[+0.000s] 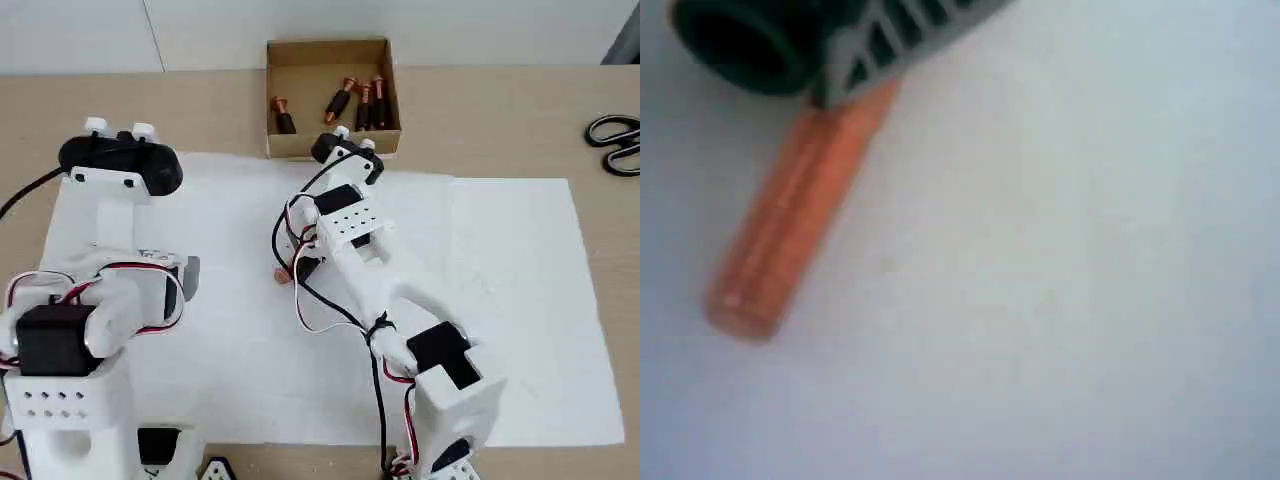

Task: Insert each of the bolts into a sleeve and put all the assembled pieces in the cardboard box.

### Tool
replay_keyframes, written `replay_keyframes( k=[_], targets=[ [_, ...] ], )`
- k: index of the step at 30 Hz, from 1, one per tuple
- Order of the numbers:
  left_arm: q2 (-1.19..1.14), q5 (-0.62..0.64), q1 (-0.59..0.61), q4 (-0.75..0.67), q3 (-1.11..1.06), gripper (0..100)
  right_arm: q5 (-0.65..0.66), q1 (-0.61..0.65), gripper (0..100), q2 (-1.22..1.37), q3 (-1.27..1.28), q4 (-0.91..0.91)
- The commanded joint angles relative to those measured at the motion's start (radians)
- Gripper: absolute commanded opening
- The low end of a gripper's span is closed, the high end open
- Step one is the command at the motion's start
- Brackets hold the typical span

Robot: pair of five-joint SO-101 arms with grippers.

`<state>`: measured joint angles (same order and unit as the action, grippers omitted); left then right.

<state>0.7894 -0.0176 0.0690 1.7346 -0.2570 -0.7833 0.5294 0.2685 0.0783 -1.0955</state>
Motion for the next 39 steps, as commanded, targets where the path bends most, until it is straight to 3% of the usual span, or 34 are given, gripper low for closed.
replay_keyframes(
  k=[1, 10, 25, 31, 39],
  targets=[
    [0.018, 0.008, -0.011, 0.012, 0.039, 17, -0.011, 0.031, 21.2, -0.008, -0.083, -0.051],
    [0.018, 0.008, -0.009, 0.014, 0.039, 17, -0.011, 0.070, 21.2, -0.001, -0.095, -0.077],
    [0.018, 0.008, -0.009, 0.014, 0.039, 17, -0.008, 0.018, 21.1, 0.001, -0.020, -0.070],
    [0.018, 0.008, -0.009, 0.014, 0.039, 17, -0.005, -0.001, 11.7, 0.013, -0.020, -0.070],
    [0.018, 0.008, -0.008, 0.014, 0.039, 17, -0.002, 0.001, 11.6, 0.090, -0.023, -0.097]
  ],
)
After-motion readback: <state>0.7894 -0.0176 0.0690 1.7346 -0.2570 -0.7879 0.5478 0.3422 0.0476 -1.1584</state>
